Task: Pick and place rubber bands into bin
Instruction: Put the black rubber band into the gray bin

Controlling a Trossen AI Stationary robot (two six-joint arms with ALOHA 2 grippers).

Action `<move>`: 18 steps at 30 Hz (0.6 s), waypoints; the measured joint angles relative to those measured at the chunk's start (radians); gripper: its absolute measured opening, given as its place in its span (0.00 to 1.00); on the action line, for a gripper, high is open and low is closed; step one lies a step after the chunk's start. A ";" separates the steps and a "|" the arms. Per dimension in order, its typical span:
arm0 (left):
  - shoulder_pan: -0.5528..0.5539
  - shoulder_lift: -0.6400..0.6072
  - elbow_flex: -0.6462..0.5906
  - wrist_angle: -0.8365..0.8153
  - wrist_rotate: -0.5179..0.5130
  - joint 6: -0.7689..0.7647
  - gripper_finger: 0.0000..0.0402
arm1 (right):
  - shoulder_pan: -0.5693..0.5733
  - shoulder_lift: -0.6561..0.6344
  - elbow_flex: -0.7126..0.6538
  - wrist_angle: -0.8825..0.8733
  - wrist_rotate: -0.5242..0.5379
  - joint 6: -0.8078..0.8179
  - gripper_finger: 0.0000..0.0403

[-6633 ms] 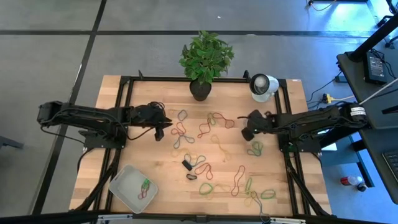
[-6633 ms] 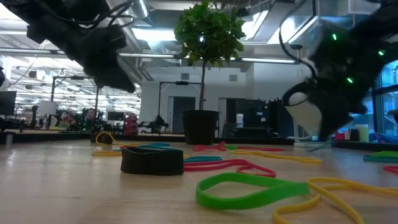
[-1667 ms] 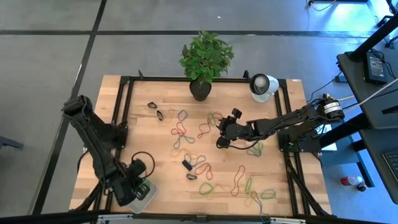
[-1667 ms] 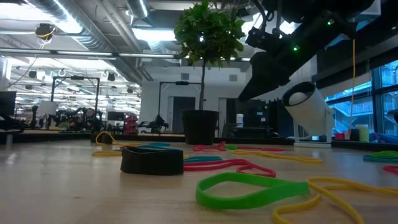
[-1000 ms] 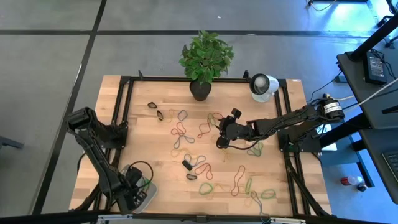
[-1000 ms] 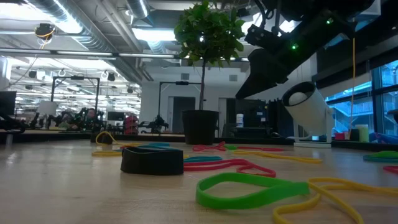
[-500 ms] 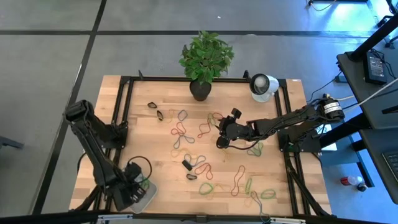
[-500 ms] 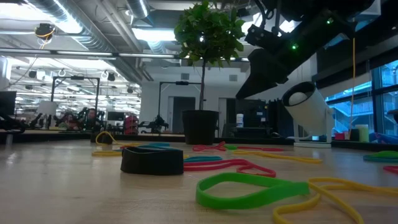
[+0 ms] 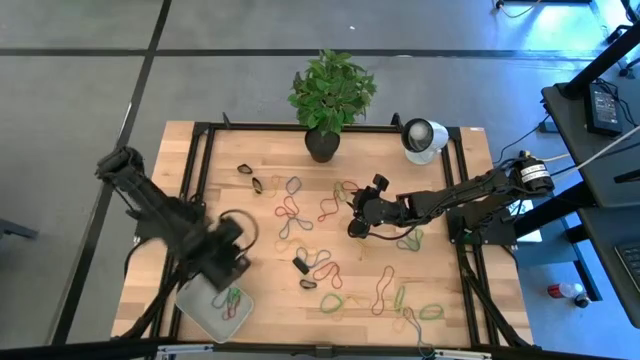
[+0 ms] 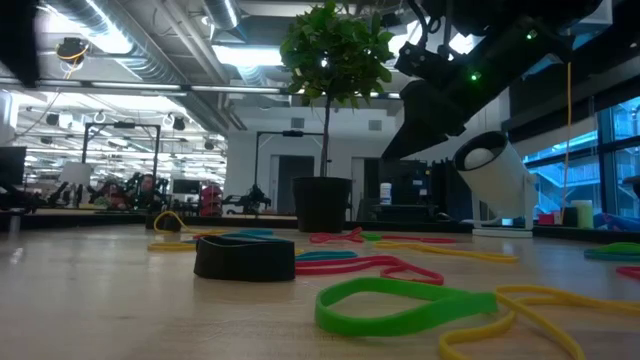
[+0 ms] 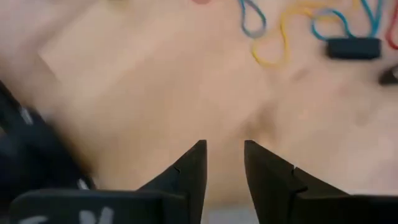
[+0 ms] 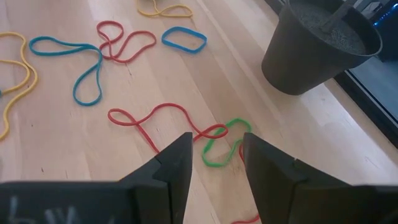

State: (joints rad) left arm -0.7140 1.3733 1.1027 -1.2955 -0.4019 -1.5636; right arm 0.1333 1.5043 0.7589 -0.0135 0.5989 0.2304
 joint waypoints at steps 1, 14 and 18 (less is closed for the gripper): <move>0.053 0.001 0.000 0.003 -0.001 0.079 0.25 | 0.000 0.000 0.000 0.000 0.000 0.000 0.36; 0.771 0.026 0.000 0.021 0.002 0.697 0.28 | 0.000 0.000 0.000 -0.004 -0.001 -0.004 0.36; 0.977 0.031 0.000 0.041 0.001 0.851 0.30 | 0.000 0.000 0.000 -0.009 -0.033 -0.003 0.36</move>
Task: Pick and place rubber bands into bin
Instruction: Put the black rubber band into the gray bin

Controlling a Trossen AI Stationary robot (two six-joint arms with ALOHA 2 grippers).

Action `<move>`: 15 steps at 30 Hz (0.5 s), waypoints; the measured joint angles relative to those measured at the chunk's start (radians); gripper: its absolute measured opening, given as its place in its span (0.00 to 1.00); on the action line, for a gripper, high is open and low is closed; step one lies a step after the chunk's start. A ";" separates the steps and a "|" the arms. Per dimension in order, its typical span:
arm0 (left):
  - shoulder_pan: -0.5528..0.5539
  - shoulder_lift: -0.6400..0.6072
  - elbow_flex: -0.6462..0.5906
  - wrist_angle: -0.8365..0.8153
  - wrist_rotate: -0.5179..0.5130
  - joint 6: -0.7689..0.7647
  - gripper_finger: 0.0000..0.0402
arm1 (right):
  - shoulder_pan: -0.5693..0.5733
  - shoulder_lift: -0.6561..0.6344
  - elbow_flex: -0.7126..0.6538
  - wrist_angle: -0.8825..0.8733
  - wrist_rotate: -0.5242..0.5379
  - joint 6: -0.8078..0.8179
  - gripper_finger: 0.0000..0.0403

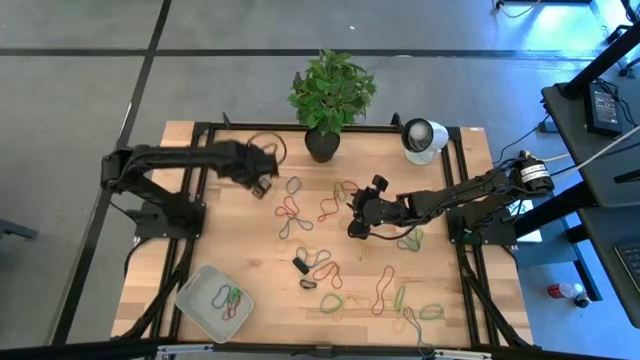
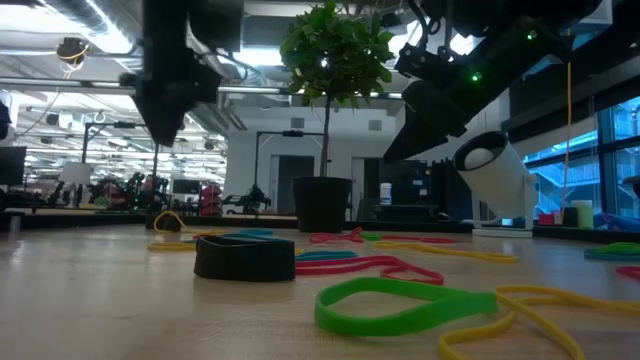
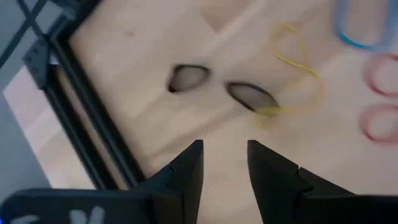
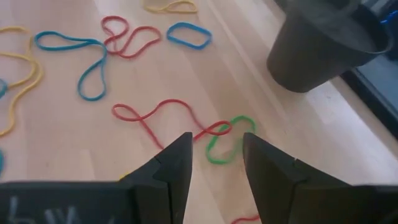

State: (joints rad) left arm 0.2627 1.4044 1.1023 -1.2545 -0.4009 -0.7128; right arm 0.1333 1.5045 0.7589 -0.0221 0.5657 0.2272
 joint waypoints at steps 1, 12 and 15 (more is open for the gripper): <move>0.046 0.003 0.000 0.020 0.003 0.036 0.30 | 0.000 0.000 0.000 0.000 -0.008 0.000 0.36; 0.415 0.154 -0.001 0.174 0.138 0.182 0.27 | 0.000 0.000 0.000 -0.021 -0.018 0.004 0.36; 0.451 0.236 -0.001 0.168 0.148 0.171 0.25 | 0.000 0.000 0.000 -0.036 -0.019 0.004 0.36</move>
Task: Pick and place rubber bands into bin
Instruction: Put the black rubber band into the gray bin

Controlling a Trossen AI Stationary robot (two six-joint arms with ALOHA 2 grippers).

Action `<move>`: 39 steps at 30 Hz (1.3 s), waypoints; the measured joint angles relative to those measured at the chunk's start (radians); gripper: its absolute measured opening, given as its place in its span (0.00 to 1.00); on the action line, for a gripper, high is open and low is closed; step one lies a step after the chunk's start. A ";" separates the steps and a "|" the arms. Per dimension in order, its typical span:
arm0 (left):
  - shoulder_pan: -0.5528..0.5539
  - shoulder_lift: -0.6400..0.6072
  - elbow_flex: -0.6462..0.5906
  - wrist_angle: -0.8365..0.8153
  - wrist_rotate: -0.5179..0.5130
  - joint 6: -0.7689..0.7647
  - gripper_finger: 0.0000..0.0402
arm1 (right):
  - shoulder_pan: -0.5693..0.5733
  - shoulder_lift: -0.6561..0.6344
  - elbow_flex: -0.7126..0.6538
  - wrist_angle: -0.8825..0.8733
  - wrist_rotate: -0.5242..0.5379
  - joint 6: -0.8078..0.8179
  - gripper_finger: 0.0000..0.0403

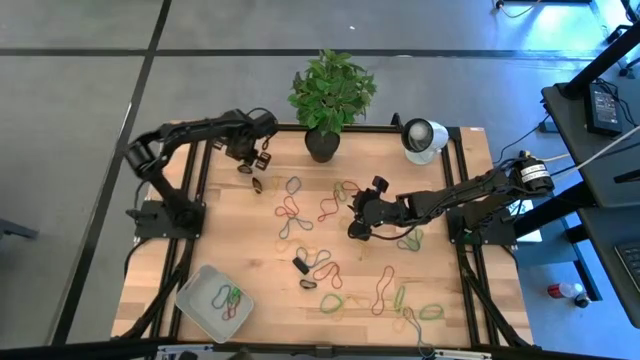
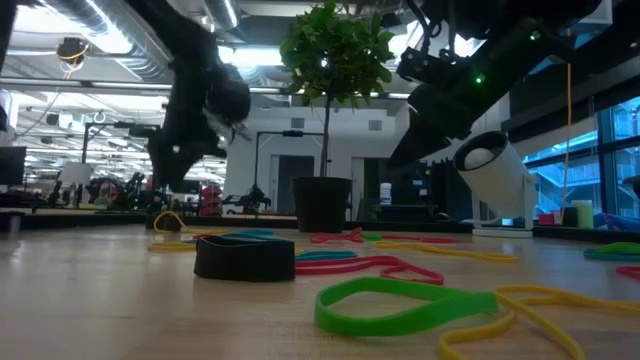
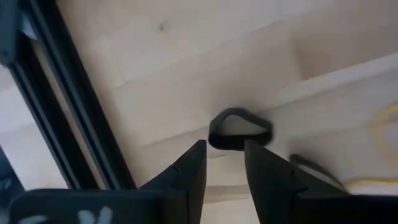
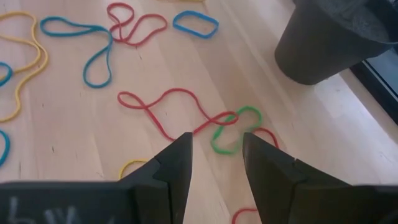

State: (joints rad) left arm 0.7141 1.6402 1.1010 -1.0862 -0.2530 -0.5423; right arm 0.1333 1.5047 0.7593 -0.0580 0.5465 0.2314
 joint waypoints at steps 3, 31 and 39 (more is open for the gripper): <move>0.012 0.065 0.000 0.000 0.028 0.013 0.23 | 0.001 0.000 0.000 -0.015 0.000 0.002 0.36; 0.010 0.243 0.002 0.068 0.046 0.093 0.00 | 0.002 0.000 0.000 -0.025 0.000 0.004 0.36; -0.001 0.239 0.001 0.067 0.100 0.098 0.01 | 0.002 0.000 0.000 -0.021 0.000 0.004 0.36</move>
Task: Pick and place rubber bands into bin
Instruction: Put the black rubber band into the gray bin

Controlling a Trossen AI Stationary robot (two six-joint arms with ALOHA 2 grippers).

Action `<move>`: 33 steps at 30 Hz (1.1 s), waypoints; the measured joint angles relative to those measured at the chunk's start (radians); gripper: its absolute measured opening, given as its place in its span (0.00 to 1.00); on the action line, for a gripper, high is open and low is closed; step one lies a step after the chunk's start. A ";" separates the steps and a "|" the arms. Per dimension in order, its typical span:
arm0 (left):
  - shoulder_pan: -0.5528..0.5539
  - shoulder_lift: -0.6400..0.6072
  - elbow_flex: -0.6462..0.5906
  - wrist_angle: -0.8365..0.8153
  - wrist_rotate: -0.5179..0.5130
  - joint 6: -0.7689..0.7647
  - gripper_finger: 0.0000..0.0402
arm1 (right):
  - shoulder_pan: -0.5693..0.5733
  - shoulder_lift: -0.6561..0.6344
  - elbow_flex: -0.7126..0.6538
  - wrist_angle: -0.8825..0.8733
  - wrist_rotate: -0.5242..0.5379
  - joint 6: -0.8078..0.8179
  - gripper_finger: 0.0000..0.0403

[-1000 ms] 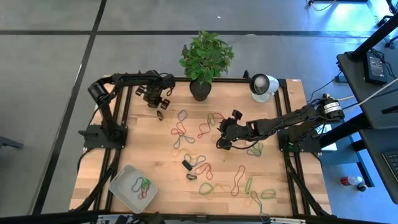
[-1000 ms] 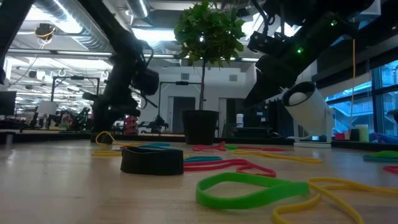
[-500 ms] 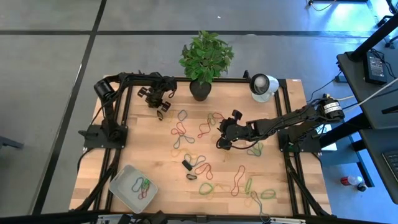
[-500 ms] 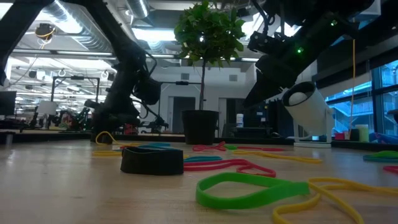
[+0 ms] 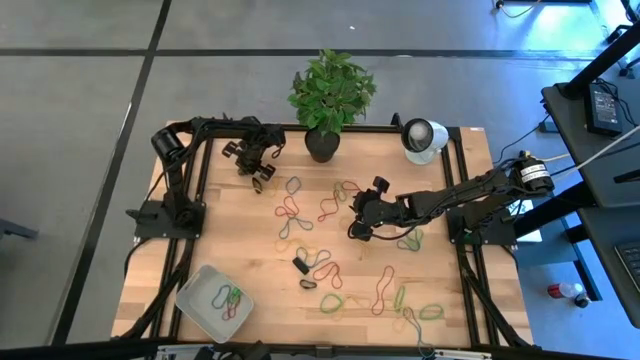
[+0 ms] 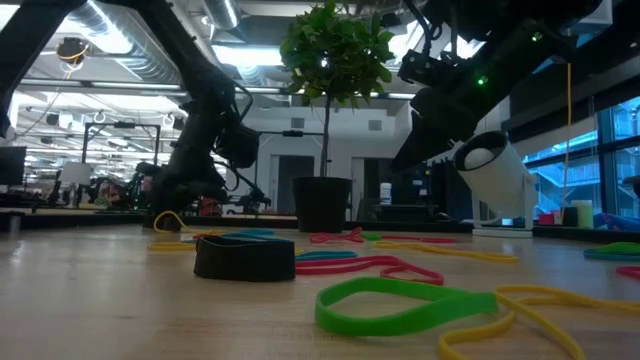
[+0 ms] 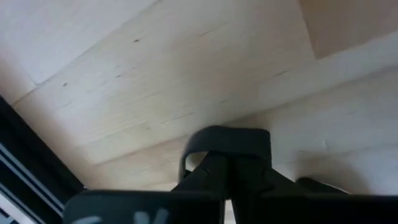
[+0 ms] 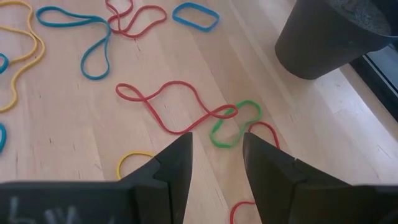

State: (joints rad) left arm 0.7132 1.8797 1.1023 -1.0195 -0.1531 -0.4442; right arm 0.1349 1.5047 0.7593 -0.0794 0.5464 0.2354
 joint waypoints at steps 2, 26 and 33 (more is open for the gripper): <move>0.000 0.000 0.000 0.000 0.007 0.002 0.03 | 0.000 0.000 0.000 0.000 0.000 0.000 0.36; -0.001 -0.002 0.000 -0.005 -0.018 -0.011 0.41 | 0.000 0.000 0.000 -0.004 0.000 0.000 0.36; -0.008 -0.003 0.000 -0.031 -0.031 -0.006 0.45 | 0.000 0.000 0.000 -0.004 0.000 0.000 0.36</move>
State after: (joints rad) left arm 0.7048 1.8771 1.1023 -1.0509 -0.1837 -0.4504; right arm 0.1349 1.5047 0.7589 -0.0830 0.5465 0.2356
